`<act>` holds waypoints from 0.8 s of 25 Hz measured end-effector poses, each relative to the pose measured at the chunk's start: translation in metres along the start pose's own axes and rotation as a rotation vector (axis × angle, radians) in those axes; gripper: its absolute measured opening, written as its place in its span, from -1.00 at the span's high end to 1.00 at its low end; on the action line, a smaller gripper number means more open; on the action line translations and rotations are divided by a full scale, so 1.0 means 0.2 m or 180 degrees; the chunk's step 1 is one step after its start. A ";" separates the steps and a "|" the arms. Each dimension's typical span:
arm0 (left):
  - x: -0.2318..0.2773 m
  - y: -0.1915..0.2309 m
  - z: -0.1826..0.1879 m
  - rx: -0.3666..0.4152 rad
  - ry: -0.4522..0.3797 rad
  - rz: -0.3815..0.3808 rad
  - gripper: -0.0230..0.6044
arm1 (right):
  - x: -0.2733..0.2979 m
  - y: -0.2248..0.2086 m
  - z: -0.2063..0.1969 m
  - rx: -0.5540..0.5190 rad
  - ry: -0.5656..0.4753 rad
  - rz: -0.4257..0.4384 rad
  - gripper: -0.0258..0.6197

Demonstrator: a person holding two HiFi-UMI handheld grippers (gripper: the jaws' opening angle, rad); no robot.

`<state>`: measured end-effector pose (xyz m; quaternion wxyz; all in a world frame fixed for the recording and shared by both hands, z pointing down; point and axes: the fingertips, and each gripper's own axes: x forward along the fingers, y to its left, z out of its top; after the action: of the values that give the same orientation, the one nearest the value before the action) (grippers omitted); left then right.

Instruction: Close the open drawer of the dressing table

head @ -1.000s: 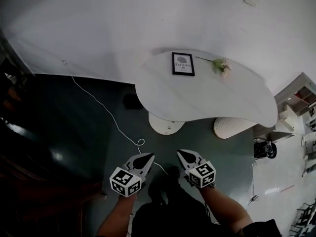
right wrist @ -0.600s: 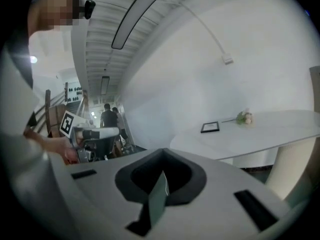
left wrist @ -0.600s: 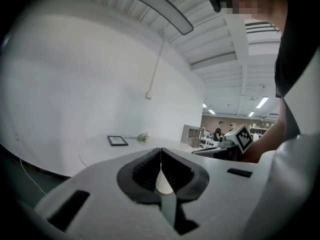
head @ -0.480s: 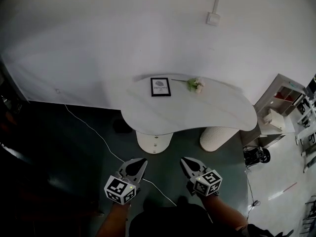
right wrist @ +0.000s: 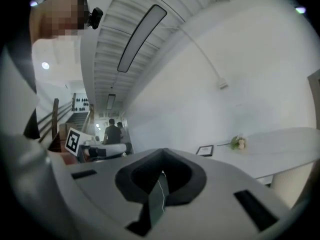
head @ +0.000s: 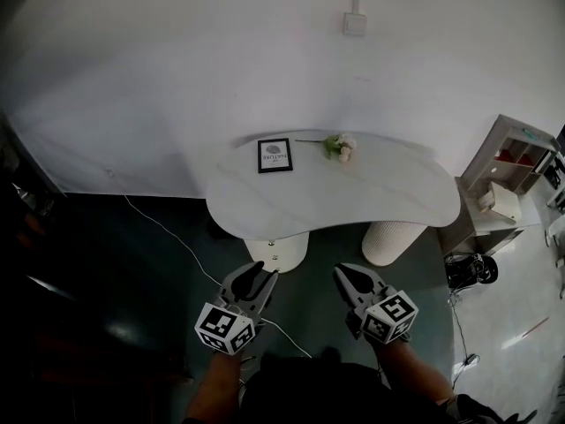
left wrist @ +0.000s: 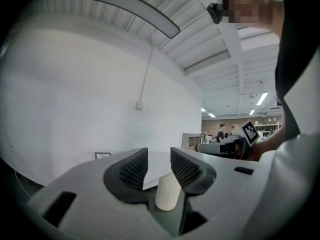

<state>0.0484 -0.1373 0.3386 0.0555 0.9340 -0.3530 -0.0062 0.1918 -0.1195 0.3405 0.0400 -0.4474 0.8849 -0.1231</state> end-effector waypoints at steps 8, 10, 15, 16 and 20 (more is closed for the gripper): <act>0.03 -0.01 0.10 0.0261 0.0029 0.0198 0.92 | -0.15 -0.18 0.21 0.0009 -0.0247 -0.0112 0.92; 0.02 0.00 0.13 0.0317 0.0015 0.0212 0.92 | -0.16 -0.19 0.22 0.0017 -0.0274 -0.0119 0.92; 0.00 0.03 0.21 0.0232 -0.0076 0.0180 0.93 | -0.11 -0.13 0.21 0.0066 -0.0291 -0.0029 0.92; 0.00 0.04 0.22 0.0241 -0.0097 0.0173 0.92 | -0.10 -0.12 0.21 0.0070 -0.0279 -0.0012 0.92; -0.01 0.07 0.26 0.0309 -0.0090 0.0137 0.93 | -0.05 -0.08 0.18 0.0067 -0.0244 0.0027 0.92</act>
<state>0.0360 -0.1513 0.2892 0.0053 0.9276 -0.3736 -0.0010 0.2176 -0.1271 0.3089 0.0790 -0.4475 0.8833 -0.1150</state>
